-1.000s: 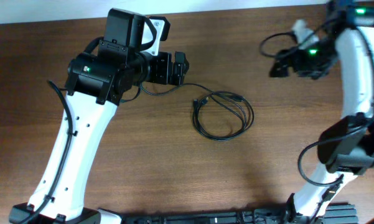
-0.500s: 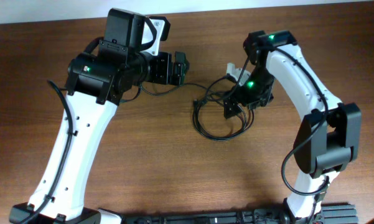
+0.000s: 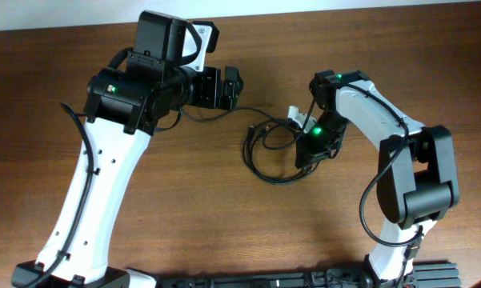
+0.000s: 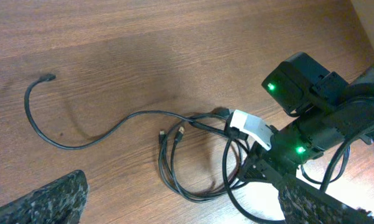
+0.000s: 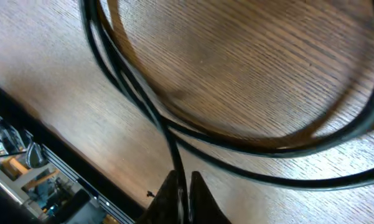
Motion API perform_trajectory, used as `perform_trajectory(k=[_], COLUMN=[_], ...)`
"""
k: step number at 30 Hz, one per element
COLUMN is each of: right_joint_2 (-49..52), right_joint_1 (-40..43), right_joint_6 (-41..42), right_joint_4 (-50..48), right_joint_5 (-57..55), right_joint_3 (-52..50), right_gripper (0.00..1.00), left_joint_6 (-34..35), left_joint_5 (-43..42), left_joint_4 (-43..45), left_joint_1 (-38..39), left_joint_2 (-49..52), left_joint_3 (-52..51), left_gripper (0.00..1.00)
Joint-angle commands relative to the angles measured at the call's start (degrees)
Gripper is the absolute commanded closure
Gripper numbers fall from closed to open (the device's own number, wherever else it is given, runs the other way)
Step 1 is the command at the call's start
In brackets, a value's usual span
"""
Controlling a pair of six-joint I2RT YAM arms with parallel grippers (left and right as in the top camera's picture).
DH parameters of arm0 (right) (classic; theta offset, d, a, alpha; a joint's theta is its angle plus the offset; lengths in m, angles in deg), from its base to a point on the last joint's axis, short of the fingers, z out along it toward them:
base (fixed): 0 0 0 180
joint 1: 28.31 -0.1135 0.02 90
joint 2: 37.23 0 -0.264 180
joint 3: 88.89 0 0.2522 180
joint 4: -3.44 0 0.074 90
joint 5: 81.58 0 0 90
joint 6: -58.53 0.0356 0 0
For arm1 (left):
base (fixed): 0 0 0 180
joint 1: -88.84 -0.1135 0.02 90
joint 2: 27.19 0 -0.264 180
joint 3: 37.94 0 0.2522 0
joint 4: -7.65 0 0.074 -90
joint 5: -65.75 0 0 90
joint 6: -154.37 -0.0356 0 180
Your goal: Untangle cables
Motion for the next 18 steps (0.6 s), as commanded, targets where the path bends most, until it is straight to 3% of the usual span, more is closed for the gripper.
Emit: perform_trajectory(k=[1,4,9,15,18], right_joint_2=[-0.1,-1.5,-6.8,-7.1,-7.1], right_joint_1=[-0.4,-0.3,-0.3,-0.3,-0.3], right_joint_6=[-0.3,-0.4,-0.3,9.6,13.4], right_joint_4=[-0.2,2.8,12.5,14.8,14.8], right_joint_5=[1.4,2.7,2.5,-8.1,-13.9], right_joint_3=[0.3,5.1,30.3,58.8,67.7], right_gripper=[0.96,0.96,0.96,0.96,0.96], left_joint_6=[-0.9,-0.9,-0.9,-0.9,-0.9], left_joint_5=[-0.4,-0.4,-0.4,-0.4,-0.4], left_joint_4=[0.1,0.1,0.1,0.1,0.1], left_joint_1=[-0.3,-0.3,-0.4,-0.3,-0.4], left_joint_2=[0.1,0.1,0.1,0.1,0.1], left_joint_3=[0.8,0.8,0.8,0.8,0.8], left_gripper=[0.01,0.01,0.01,0.01,0.01])
